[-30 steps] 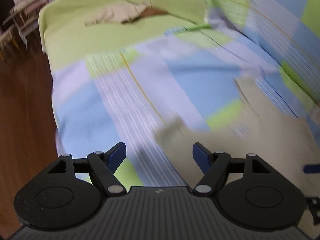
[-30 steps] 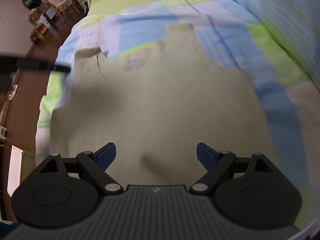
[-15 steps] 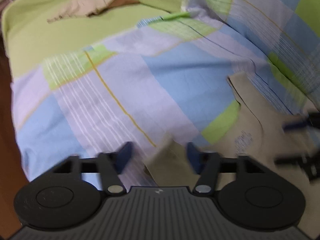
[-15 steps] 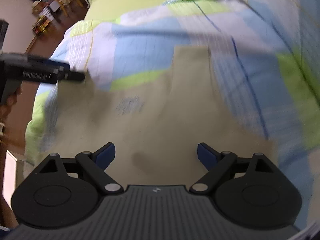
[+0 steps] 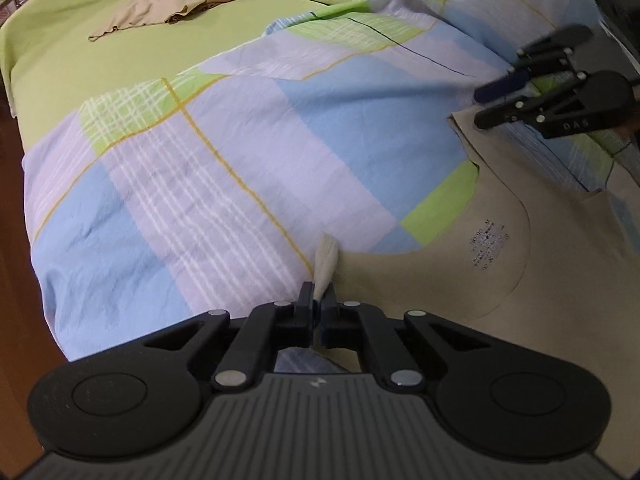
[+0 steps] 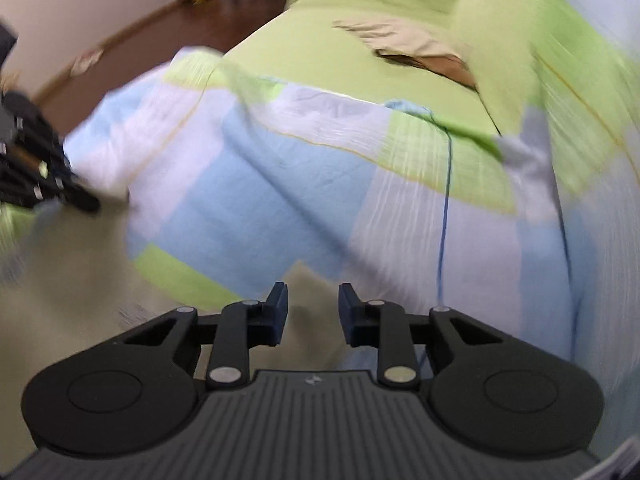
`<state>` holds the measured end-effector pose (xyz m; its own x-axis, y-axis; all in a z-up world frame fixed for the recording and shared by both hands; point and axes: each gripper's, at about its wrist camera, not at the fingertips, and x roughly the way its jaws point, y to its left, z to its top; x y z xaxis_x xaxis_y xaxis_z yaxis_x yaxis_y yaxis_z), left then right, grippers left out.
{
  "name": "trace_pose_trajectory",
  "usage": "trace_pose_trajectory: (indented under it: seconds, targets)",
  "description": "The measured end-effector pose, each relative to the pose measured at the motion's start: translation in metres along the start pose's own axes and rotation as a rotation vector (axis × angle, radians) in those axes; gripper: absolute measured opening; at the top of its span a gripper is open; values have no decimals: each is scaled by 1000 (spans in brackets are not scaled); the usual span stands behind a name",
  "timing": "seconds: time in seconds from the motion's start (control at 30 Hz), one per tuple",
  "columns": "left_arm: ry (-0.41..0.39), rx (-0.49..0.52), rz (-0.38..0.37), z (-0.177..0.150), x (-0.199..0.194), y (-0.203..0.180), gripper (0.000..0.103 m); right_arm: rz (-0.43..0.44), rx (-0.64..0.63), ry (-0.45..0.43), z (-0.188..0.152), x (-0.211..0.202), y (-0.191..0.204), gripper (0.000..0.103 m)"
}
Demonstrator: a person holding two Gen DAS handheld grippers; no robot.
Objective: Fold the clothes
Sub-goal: 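Grasp a hem corner with the left gripper while the right gripper grasps another hem corner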
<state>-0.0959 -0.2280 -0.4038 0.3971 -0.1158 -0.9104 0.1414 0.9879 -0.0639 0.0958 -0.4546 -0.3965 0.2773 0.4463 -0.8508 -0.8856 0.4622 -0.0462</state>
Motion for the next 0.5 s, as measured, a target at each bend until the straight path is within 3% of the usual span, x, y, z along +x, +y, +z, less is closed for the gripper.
trace_pose_trajectory:
  seconds: [0.1, 0.2, 0.27, 0.3, 0.5]
  targets:
    - [-3, -6, 2, -1, 2, 1, 0, 59, -99, 49, 9, 10, -6, 42]
    - [-9, -17, 1, -1, 3, 2, 0, 132, -191, 119, 12, 25, -8, 44]
    - [-15, -26, 3, -2, 2, 3, 0, 168, -228, 142, 15, 31, -6, 29]
    - [-22, -26, 9, -2, -2, 2, 0, 171, -228, 134, 18, 29, -7, 10]
    - [-91, 44, 37, -14, -42, -26, 0, 157, -282, 54, 11, -18, 13, 5]
